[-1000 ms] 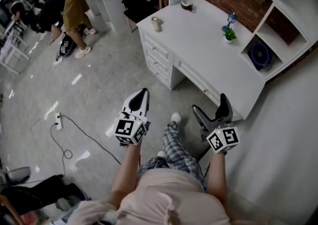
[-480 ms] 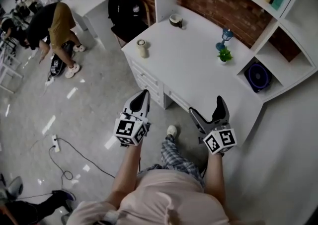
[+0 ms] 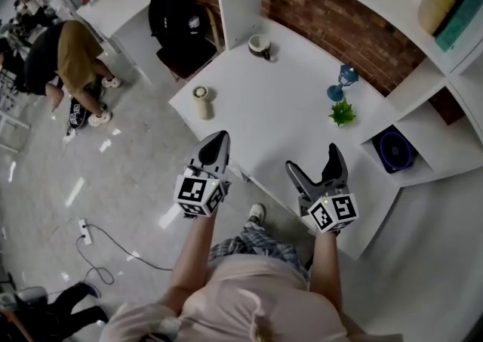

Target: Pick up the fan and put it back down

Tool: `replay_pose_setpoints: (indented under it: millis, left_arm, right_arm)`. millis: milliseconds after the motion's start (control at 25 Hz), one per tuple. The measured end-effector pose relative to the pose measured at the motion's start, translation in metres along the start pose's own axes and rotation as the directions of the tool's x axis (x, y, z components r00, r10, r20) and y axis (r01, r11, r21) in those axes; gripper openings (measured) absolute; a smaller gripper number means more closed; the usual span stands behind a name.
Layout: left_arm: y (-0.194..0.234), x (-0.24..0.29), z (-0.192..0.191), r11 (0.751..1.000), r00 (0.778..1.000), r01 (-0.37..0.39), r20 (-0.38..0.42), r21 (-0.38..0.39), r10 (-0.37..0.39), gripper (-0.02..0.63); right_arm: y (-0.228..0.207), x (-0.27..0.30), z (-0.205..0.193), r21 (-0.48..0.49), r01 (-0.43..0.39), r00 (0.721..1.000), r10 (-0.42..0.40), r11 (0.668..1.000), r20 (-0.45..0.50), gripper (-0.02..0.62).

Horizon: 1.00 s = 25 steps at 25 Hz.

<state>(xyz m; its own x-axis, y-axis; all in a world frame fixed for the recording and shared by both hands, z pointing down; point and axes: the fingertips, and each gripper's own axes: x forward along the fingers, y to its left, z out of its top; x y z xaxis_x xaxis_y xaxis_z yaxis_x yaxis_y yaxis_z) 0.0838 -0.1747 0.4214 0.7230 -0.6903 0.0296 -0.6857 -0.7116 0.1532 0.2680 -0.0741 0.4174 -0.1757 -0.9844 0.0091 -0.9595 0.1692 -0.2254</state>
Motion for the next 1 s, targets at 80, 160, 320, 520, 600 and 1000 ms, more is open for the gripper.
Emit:
replay_pose_setpoints:
  millis: [80, 160, 320, 520, 600, 1000]
  left_arm:
    - [0.006, 0.023, 0.004, 1.0, 1.0, 0.003, 0.006, 0.004, -0.003, 0.028]
    - [0.01, 0.043, 0.009, 1.0, 1.0, 0.012, 0.008, 0.007, -0.012, 0.028]
    - [0.019, 0.071, 0.013, 1.0, 1.0, 0.026, 0.006, 0.009, -0.026, 0.028]
    - [0.041, 0.097, 0.017, 1.0, 1.0, 0.01, 0.021, -0.001, -0.01, 0.028]
    - [0.051, 0.099, 0.019, 1.0, 1.0, -0.002, 0.021, -0.007, 0.002, 0.028]
    - [0.124, 0.06, 0.005, 0.981, 0.981, -0.194, -0.009, -0.004, 0.194, 0.028]
  right_arm:
    - [-0.012, 0.02, 0.004, -0.001, 0.0, 1.0, 0.0, 1.0, -0.002, 0.575]
    - [-0.022, 0.037, 0.008, 0.002, 0.005, 1.0, -0.005, 1.0, -0.005, 0.575]
    - [-0.036, 0.061, 0.011, 0.002, 0.008, 1.0, -0.008, 1.0, -0.018, 0.575]
    - [-0.048, 0.09, 0.016, -0.007, 0.013, 1.0, -0.014, 1.0, -0.017, 0.575]
    - [-0.044, 0.098, 0.017, -0.011, 0.002, 1.0, -0.002, 1.0, -0.025, 0.575]
    - [0.004, 0.168, -0.011, 0.013, -0.155, 0.982, 0.155, 0.988, -0.106, 0.574]
